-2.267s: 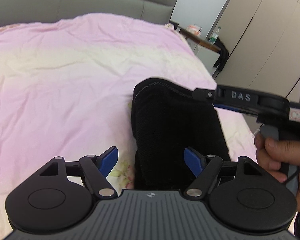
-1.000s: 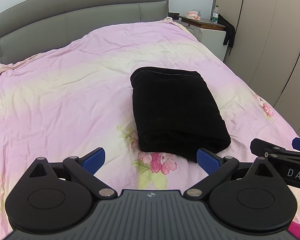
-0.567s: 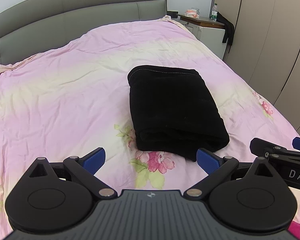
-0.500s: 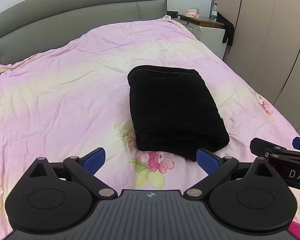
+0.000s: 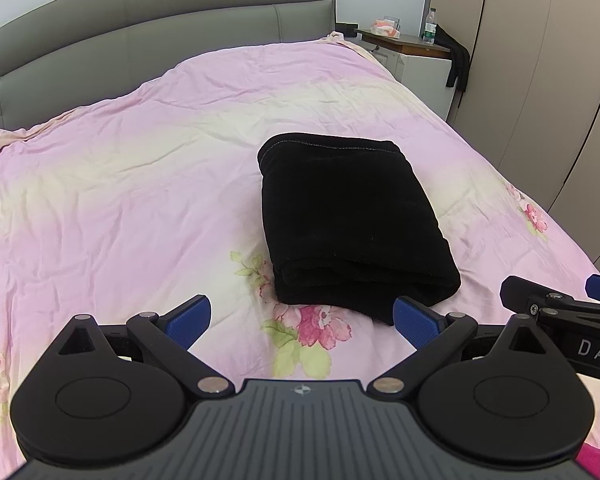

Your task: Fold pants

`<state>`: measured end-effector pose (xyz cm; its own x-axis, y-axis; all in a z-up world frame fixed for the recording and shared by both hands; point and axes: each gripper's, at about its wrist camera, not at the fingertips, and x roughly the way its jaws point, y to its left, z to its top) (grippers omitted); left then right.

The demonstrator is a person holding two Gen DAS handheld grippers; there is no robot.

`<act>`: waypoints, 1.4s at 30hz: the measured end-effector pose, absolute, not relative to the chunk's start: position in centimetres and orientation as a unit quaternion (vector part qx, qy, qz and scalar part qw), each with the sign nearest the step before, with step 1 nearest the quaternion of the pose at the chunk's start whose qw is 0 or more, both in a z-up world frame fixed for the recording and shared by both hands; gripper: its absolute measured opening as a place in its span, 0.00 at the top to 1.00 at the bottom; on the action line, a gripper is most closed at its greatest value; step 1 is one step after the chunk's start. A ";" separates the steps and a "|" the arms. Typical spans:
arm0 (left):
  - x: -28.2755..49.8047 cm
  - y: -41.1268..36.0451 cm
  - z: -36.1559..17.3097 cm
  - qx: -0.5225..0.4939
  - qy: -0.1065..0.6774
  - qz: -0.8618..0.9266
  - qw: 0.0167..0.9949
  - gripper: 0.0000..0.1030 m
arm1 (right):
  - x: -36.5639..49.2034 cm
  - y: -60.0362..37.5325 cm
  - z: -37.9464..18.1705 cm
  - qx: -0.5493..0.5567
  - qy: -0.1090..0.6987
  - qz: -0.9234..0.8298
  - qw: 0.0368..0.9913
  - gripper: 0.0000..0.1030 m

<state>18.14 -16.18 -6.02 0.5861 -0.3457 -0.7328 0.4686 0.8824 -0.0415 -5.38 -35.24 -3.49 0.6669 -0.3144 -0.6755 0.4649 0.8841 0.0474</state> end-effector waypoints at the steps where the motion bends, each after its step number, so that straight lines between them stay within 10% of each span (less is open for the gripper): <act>1: 18.1 -16.2 -6.0 0.078 0.393 -0.229 0.887 0.00 | -5.4 -35.3 -3.5 0.108 0.347 -0.215 0.906 0.05; 42: 18.5 -16.1 -5.9 0.079 0.394 -0.230 0.887 0.00 | -5.5 -35.2 -3.5 0.109 0.350 -0.218 0.904 0.05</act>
<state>18.46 -16.11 -5.94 0.5842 -0.3454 -0.7345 0.4692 0.8821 -0.0417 -5.49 -35.23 -3.50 0.6600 -0.3187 -0.6803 0.4716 0.8806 0.0451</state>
